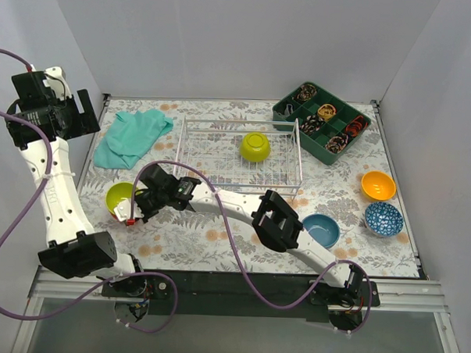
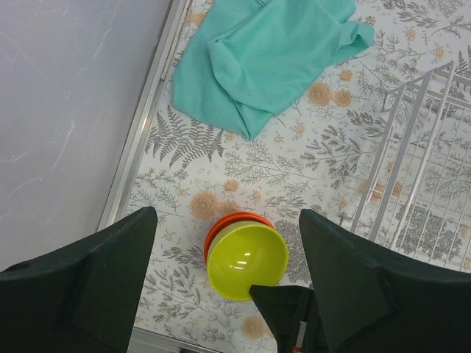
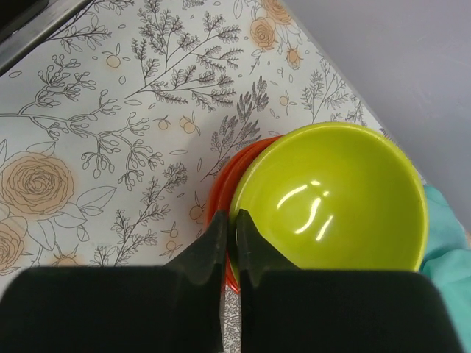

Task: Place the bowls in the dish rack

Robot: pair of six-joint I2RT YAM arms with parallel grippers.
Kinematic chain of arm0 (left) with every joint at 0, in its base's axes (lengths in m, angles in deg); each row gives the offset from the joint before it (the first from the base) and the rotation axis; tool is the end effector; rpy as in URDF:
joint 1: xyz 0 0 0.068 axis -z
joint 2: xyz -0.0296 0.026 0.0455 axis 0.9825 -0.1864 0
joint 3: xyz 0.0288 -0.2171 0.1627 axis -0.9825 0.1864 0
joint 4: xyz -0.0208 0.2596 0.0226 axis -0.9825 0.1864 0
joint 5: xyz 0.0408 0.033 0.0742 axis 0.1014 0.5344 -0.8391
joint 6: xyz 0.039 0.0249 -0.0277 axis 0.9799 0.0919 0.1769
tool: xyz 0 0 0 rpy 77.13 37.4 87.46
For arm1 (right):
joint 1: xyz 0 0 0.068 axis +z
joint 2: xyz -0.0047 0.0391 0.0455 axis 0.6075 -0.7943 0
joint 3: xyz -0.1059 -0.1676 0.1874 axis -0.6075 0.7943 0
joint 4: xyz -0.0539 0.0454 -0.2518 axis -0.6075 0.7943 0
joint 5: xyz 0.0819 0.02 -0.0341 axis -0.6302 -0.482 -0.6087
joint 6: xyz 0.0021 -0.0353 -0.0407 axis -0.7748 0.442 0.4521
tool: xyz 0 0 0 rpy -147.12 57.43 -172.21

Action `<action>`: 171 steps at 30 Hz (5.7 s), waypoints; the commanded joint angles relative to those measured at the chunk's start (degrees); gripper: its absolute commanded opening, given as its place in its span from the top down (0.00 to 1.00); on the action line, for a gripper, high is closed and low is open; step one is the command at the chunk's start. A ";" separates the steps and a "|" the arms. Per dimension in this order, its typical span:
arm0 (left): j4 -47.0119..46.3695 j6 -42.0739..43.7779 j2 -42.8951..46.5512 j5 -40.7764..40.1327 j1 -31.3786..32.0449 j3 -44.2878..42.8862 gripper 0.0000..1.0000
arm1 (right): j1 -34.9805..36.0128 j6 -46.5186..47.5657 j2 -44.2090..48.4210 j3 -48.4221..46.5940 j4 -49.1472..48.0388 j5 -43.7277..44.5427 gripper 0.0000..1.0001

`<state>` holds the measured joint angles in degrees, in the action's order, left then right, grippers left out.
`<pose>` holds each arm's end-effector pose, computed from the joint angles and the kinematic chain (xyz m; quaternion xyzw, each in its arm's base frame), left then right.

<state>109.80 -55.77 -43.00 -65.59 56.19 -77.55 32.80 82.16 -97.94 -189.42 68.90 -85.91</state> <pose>0.2349 0.0964 0.4617 -0.4294 0.8066 -0.0864 0.3969 0.1773 0.5464 0.2108 -0.8006 0.2714 0.2933 0.4465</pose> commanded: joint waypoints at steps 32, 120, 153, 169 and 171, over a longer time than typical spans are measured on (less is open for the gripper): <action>-17.51 -6.81 8.09 12.31 -0.13 -1.42 0.23 | -15.80 -53.16 27.13 9.89 -16.83 26.75 0.99; -26.48 -0.84 -39.90 11.71 44.43 -1.58 1.00 | -46.48 -118.40 26.43 53.85 -49.44 6.84 0.99; -28.24 -3.47 -44.47 13.29 49.61 -9.93 1.00 | -52.28 -100.21 37.85 55.08 -44.09 6.39 0.32; -29.99 -5.14 -50.53 14.78 54.97 -19.25 1.00 | -55.45 -92.03 45.94 60.26 -40.56 6.66 0.32; -30.17 -5.32 -51.15 14.78 55.76 -20.21 1.00 | -55.98 -91.51 46.82 60.97 -40.48 6.66 0.32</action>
<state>81.15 -60.49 -93.64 -51.66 110.39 -94.62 -22.17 -11.74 -54.91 -129.57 28.91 -79.40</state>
